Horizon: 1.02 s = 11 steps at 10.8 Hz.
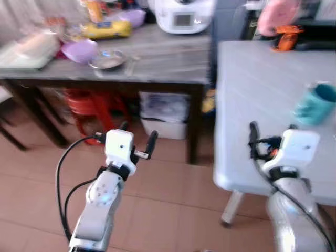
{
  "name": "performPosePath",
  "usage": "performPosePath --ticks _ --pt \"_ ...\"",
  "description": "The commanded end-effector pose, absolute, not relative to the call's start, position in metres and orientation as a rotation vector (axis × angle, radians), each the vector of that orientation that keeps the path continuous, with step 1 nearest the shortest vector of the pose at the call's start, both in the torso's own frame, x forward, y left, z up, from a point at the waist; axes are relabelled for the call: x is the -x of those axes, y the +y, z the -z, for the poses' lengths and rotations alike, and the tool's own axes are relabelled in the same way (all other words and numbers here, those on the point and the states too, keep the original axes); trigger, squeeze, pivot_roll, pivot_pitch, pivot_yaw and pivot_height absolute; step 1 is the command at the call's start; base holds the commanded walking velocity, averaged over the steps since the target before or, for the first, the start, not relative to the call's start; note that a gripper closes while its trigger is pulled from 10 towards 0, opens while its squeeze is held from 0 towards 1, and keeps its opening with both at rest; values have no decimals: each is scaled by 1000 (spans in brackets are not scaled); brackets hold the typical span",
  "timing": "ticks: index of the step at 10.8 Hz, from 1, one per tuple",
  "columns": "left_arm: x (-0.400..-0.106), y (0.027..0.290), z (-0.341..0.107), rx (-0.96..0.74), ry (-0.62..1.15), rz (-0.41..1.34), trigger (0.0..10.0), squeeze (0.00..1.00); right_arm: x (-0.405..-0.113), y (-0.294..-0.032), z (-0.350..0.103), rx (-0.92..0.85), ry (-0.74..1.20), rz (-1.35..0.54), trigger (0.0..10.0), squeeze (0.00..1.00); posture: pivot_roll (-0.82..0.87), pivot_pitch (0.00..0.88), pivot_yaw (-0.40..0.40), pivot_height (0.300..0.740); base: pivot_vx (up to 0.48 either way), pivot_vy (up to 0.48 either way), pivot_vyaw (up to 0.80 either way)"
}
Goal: Setting the table
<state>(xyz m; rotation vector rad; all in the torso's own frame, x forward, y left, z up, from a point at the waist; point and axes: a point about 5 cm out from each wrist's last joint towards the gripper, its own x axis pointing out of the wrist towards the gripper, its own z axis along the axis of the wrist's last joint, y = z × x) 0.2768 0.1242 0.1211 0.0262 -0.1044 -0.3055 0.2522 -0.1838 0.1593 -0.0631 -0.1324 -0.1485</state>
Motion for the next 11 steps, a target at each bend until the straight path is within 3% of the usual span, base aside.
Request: performPosePath --ticks 1,5,11 --pt "-278 129 -123 -34 -104 293 10000 0 -252 -180 -164 79 -152 124 10000 0 -95 112 124 740 0 -465 0" --pt "-278 127 -120 -42 -92 288 10000 0 -253 -181 -164 82 -143 131 10000 0 -101 109 119 740 0 -441 0" --pt "-272 121 -108 -12 -27 447 10000 0 -243 -187 -151 10 -62 217 10000 0 -116 123 128 740 0 0 0"
